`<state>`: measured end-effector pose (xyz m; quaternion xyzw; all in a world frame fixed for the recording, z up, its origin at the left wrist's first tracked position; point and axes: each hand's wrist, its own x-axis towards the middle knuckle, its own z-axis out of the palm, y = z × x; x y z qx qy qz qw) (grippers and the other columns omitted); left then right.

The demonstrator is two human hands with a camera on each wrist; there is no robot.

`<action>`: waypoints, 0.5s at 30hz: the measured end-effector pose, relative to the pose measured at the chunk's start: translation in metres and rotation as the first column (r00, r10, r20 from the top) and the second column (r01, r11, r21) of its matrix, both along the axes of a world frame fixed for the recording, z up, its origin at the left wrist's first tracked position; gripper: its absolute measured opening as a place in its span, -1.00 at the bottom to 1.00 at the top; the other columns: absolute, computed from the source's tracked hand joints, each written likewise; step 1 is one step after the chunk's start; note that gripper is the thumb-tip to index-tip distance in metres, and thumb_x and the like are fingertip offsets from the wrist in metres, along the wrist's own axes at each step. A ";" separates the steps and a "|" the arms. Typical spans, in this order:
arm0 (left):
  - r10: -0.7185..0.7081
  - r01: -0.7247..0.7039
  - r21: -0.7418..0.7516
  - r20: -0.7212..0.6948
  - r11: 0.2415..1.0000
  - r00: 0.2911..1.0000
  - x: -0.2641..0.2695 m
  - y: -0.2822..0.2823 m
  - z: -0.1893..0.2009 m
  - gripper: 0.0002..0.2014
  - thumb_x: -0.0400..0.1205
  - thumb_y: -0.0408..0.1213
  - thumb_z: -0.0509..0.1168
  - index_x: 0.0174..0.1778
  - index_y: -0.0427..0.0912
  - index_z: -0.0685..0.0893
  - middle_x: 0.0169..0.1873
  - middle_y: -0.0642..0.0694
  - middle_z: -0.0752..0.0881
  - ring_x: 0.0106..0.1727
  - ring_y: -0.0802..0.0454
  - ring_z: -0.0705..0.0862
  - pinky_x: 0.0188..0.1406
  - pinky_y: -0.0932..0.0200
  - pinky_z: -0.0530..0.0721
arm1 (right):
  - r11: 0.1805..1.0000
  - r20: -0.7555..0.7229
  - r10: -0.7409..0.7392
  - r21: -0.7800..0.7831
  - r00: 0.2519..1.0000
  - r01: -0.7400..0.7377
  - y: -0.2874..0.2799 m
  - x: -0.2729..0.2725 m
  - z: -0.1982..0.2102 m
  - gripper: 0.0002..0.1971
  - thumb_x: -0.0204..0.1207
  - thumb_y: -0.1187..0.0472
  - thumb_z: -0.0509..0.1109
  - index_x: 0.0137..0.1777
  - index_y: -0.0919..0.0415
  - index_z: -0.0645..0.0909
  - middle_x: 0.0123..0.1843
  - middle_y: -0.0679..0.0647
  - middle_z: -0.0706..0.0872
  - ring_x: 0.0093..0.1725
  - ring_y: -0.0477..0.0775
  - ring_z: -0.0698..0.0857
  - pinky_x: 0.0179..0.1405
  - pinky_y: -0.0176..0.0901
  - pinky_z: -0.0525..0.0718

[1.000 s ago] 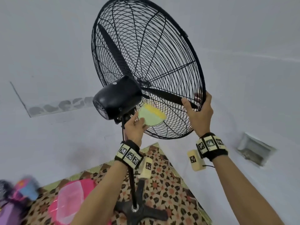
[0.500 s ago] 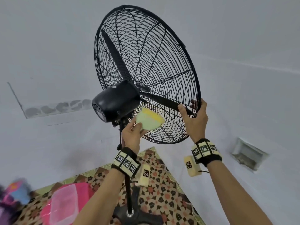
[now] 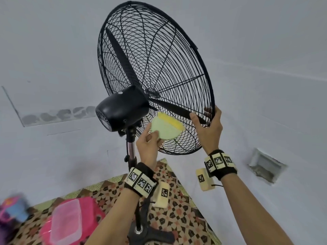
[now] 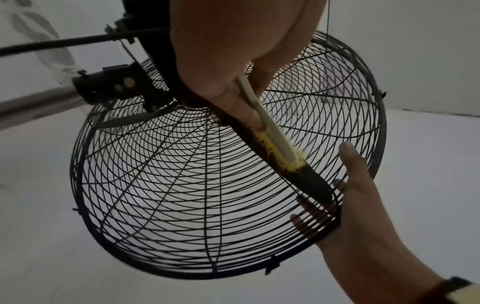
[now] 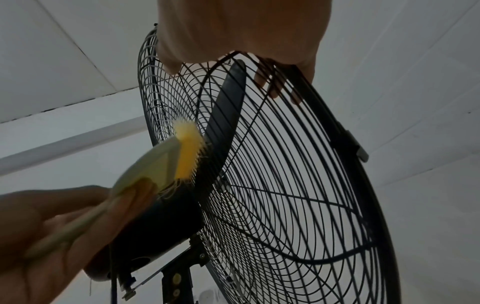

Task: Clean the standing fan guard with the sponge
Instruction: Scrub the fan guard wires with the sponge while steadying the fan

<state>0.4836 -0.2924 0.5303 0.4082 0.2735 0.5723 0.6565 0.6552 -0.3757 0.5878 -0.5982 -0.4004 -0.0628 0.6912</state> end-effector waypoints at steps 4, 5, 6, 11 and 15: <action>-0.012 0.008 -0.046 -0.080 0.999 0.997 0.003 -0.001 -0.014 -0.49 0.78 -0.50 0.31 0.68 -0.19 0.51 0.15 -0.13 0.74 0.16 -0.05 0.77 -0.03 0.23 0.85 | 1.000 -0.032 -0.009 0.016 0.999 0.009 -0.001 0.000 -0.001 -0.16 0.45 -0.31 0.61 0.62 0.00 0.39 0.41 -0.07 0.70 0.38 -0.10 0.70 0.42 0.09 0.70; -0.005 -0.001 -0.065 -0.097 0.998 0.995 0.001 0.000 -0.021 -0.49 0.78 -0.51 0.31 0.68 -0.20 0.53 0.14 -0.11 0.74 0.15 -0.03 0.77 -0.01 0.22 0.85 | 1.000 -0.037 -0.003 0.015 0.999 0.003 -0.002 0.000 -0.002 -0.15 0.45 -0.31 0.62 0.63 0.00 0.38 0.42 -0.07 0.70 0.39 -0.10 0.69 0.43 0.10 0.70; 0.004 -0.011 -0.079 -0.092 0.997 0.996 -0.002 0.000 -0.025 -0.50 0.78 -0.50 0.31 0.67 -0.20 0.54 0.15 -0.10 0.74 0.15 -0.02 0.78 0.02 0.20 0.86 | 1.000 -0.036 0.005 0.012 0.999 -0.004 -0.002 0.000 -0.003 -0.15 0.45 -0.30 0.62 0.64 0.01 0.38 0.42 -0.07 0.70 0.39 -0.09 0.69 0.43 0.10 0.70; 0.001 -0.001 -0.017 0.020 1.000 1.000 -0.003 -0.001 -0.008 -0.53 0.80 -0.44 0.31 0.64 -0.08 0.56 0.22 -0.13 0.74 0.19 -0.04 0.80 0.12 0.13 0.85 | 1.000 0.000 0.013 0.015 1.000 -0.013 0.001 0.001 -0.002 -0.15 0.47 -0.27 0.62 0.64 0.04 0.37 0.44 -0.04 0.69 0.41 -0.05 0.69 0.42 0.13 0.71; -0.004 0.000 -0.064 -0.070 0.998 0.998 0.008 -0.001 -0.018 -0.50 0.78 -0.46 0.33 0.67 -0.14 0.53 0.24 -0.17 0.73 0.14 -0.04 0.79 0.01 0.17 0.85 | 1.000 -0.017 -0.005 0.008 1.000 0.005 0.001 0.003 -0.003 -0.14 0.44 -0.34 0.60 0.64 -0.02 0.36 0.44 -0.06 0.69 0.42 -0.04 0.68 0.44 0.14 0.69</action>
